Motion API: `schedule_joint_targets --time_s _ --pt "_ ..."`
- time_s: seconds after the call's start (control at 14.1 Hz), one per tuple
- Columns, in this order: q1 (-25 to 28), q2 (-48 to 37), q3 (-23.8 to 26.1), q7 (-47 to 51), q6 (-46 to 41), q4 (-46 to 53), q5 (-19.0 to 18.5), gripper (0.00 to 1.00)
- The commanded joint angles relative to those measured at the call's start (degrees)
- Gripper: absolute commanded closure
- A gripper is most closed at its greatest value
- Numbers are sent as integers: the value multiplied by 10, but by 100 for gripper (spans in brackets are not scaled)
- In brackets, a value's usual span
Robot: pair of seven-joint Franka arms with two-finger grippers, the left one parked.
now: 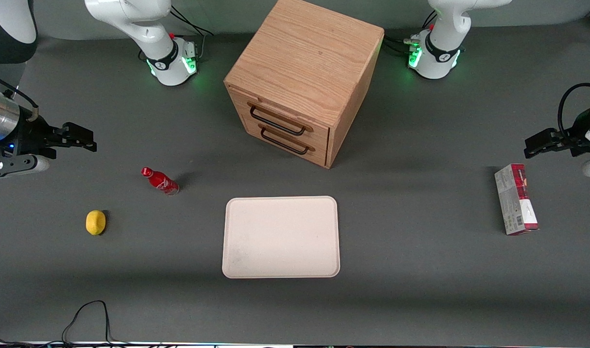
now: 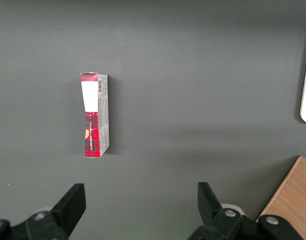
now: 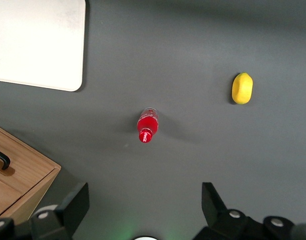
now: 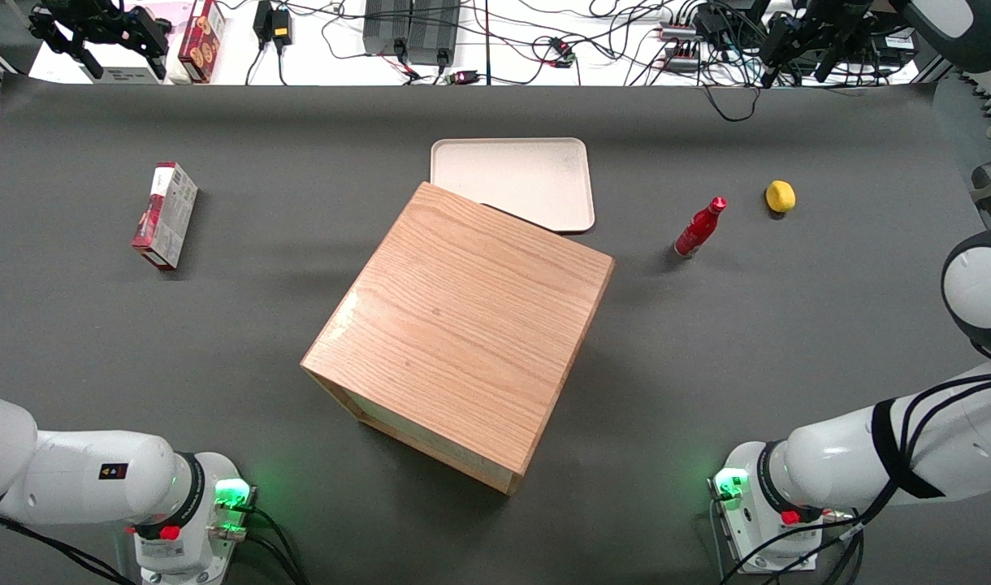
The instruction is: Open upper drawer
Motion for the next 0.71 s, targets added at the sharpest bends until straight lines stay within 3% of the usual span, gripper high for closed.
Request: schedule_joint_targets --time_s 0.0,0.35,0.64 --pt "7 1 -2 -8 -12 10 -13 0" --pt "10 5 0 -10 -12 16 -9 0" --pt "53 6 3 -11 -8 26 -6 0"
